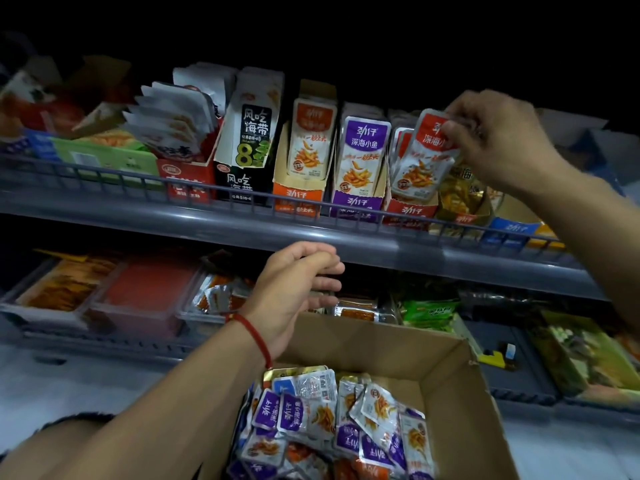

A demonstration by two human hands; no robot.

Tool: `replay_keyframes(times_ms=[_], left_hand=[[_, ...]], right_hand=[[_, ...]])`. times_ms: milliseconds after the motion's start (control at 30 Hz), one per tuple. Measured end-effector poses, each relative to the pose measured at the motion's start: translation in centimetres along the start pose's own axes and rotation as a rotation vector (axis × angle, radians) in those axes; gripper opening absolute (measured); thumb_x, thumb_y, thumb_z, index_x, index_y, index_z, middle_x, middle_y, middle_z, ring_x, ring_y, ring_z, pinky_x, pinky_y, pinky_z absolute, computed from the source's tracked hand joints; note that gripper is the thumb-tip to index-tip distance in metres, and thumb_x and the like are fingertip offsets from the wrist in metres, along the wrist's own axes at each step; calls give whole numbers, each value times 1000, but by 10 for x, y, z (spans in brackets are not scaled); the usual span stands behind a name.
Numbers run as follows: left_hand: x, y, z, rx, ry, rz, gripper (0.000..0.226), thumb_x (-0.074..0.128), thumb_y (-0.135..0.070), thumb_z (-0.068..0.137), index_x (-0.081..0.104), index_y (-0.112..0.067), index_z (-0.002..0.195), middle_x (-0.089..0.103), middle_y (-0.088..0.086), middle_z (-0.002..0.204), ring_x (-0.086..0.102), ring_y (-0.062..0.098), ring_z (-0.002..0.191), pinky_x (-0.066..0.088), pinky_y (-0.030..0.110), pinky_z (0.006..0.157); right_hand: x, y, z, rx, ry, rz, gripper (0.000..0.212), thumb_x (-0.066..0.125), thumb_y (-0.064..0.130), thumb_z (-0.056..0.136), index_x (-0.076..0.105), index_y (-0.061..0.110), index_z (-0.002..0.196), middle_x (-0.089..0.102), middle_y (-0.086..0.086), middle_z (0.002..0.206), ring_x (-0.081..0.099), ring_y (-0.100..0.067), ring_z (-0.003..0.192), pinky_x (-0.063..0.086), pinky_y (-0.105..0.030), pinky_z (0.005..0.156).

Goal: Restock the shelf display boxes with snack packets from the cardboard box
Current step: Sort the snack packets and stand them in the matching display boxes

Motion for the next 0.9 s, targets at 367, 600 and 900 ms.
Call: replay_keyframes(times_ms=[367,600,900], left_hand=[[3,0,1,2,4,30,19,64,-10,93,69,-14,112,76,9,103,72,28,93,61,39,78],[2,3,1,-16,-13,99,20,69,-11,91,70,-17,110,76,9,103,72,31,97,62,40,78],[1,25,-3,-102,11,363,16,68,-11,91,71,-20,105,74,7,102,72,24,94,61,33,72]], right_hand=[[27,1,3,60,0,-202,40,67,29,94,63,17,133,52,-13,137,39,-38,131,27,-51,106],[32,7,-2,-17,-104,-204,40,66,26,97,59,13,134,51,-17,134,42,-38,127,30,-50,103],[46,56,-101,-262,-32,-4,19,59,19,96,65,13,112,62,-8,109,57,-27,101,43,-44,84]])
Point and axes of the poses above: each hand's wrist, its own z-axis towards the middle knuckle, its own x-axis out of the palm, y = z × x, the point moved 1 cm from there along z, towards the middle knuckle
